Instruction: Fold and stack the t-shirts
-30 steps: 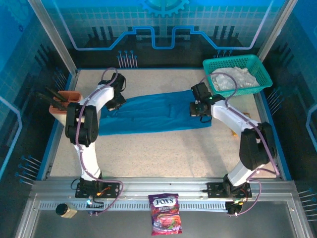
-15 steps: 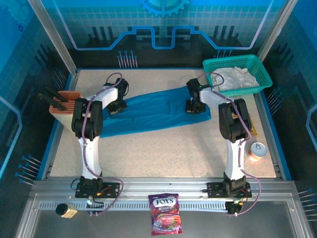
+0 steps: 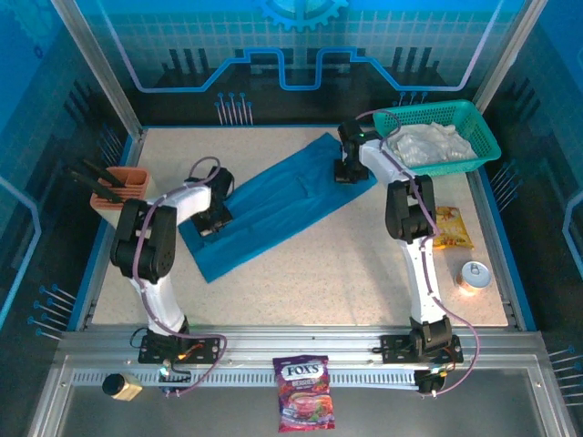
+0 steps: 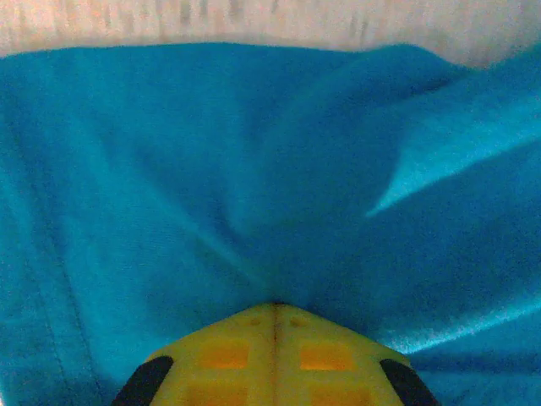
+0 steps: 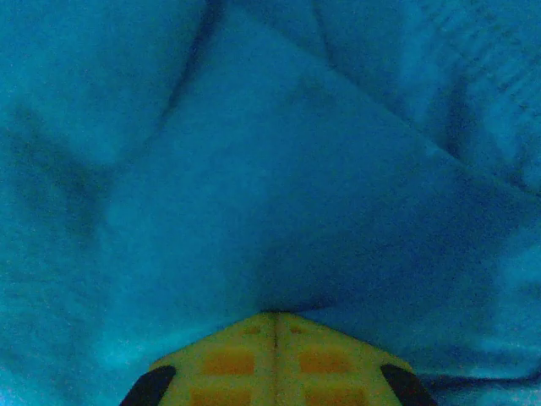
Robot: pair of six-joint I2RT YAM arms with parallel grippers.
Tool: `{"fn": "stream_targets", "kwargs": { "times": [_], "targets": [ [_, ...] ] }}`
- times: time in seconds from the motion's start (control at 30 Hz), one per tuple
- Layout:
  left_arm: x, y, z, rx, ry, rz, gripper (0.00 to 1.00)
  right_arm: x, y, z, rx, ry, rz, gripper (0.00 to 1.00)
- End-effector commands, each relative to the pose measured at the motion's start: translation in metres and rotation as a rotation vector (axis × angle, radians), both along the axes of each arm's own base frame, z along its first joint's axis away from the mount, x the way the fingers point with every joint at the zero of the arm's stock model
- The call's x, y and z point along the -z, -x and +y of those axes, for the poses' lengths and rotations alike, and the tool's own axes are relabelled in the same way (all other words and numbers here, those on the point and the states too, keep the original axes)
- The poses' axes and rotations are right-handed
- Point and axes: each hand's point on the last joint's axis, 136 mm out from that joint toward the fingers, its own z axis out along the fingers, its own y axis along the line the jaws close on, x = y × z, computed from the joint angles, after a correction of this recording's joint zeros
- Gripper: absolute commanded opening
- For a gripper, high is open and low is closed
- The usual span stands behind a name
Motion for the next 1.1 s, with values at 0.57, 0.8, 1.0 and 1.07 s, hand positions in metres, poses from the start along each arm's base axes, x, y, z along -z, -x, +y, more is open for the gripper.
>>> {"fn": "stream_targets", "kwargs": {
  "times": [0.57,0.8,1.0,1.07],
  "targets": [
    [-0.057,0.104,-0.125,0.207,0.212,-0.078,0.05,-0.027,-0.037,0.033,0.04,-0.334,-0.007,0.0],
    [-0.118,0.097,-0.081,0.21,0.03,-0.172,0.2,-0.121,0.005,0.021,0.036,-0.292,-0.118,0.0],
    [-0.084,0.102,-0.049,0.119,0.07,-0.1,0.19,-0.123,0.081,0.024,0.191,-0.267,-0.058,0.0],
    [-0.067,0.102,-0.042,0.091,0.084,-0.086,0.18,-0.109,0.103,0.038,0.203,-0.305,0.005,0.0]
  ]
}}
